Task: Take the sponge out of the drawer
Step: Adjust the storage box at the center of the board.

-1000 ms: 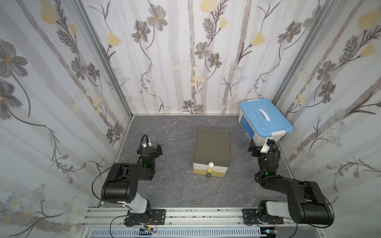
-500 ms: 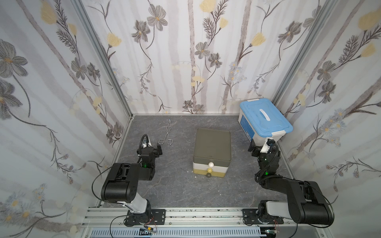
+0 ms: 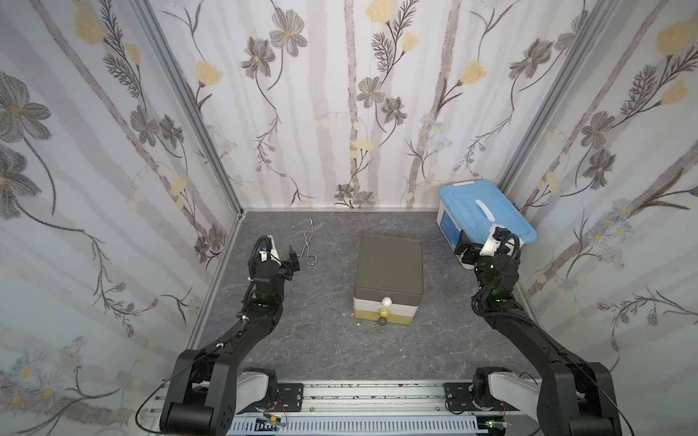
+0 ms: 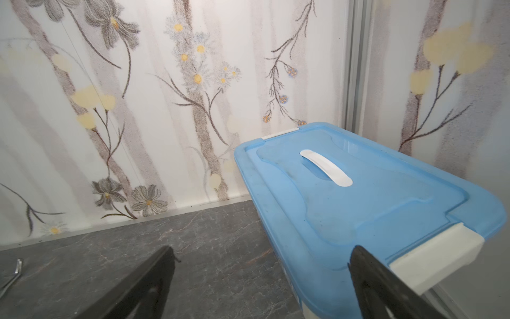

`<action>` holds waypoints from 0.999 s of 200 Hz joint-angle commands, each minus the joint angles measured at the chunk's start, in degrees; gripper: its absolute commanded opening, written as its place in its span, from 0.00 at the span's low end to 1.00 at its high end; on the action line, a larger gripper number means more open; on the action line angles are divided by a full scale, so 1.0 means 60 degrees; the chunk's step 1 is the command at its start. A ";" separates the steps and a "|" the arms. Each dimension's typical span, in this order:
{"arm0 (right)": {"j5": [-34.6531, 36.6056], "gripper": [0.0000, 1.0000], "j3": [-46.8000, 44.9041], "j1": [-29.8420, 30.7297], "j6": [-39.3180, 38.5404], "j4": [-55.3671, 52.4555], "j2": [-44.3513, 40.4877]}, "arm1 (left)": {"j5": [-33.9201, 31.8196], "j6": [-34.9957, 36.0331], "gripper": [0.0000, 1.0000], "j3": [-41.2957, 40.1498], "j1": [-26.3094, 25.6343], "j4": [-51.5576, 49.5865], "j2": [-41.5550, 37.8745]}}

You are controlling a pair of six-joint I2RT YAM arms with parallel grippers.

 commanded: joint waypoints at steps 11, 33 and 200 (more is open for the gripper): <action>-0.1627 1.00 0.0565 0.0629 0.1164 -0.1928 -0.0465 | 0.1974 -0.1681 1.00 0.0426 -0.0245 -0.3014 -0.1283; -0.2074 1.00 0.0382 0.1298 0.1805 -0.2061 -0.1230 | 0.2936 -0.2840 1.00 0.0204 -0.0581 -0.3404 -0.2239; -0.0279 1.00 -0.1561 0.6811 0.5316 0.0316 -0.2846 | 0.4566 -0.7701 1.00 -0.1844 -0.3894 -0.1103 -0.4835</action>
